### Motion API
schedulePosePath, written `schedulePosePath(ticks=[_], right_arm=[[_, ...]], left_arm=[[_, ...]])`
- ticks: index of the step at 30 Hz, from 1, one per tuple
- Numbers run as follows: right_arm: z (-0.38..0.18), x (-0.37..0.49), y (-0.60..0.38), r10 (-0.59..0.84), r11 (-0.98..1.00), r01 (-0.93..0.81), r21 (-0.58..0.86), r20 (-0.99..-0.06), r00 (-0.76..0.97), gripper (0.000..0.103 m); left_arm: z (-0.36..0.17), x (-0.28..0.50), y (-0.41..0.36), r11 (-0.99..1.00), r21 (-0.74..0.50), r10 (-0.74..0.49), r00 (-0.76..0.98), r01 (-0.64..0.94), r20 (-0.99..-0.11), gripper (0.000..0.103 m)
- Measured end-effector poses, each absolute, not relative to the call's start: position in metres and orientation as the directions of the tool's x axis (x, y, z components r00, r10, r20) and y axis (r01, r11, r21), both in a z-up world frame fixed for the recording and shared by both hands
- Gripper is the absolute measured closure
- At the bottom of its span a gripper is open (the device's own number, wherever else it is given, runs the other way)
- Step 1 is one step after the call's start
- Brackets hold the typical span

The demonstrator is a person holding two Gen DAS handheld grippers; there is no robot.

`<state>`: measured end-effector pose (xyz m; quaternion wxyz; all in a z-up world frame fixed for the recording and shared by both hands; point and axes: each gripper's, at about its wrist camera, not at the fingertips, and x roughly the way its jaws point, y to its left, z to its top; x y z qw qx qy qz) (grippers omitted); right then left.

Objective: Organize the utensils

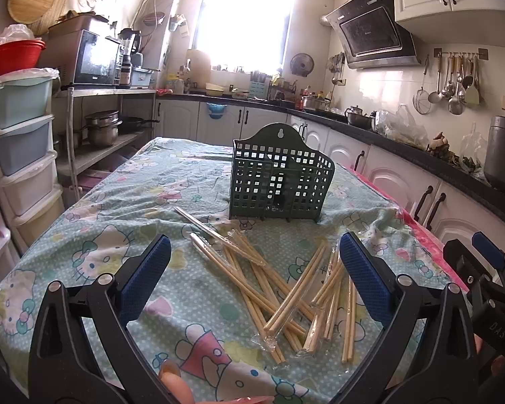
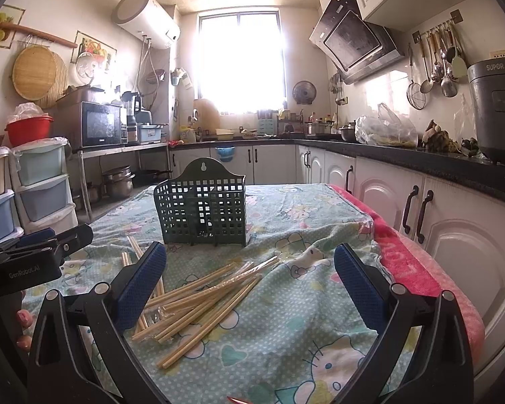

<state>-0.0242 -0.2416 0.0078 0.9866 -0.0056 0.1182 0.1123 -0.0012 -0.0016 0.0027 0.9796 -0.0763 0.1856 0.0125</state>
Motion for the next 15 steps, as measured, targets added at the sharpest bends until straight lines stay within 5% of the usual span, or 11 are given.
schedulePosePath(ticks=[15], right_arm=[[0.0108,-0.0263,-0.2421,0.222,0.974,-0.224,0.016,-0.225,0.949,0.006]], left_arm=[[0.0036,-0.0013,-0.0021,0.988,-0.143,-0.004,0.932,-0.051,-0.363,0.010]])
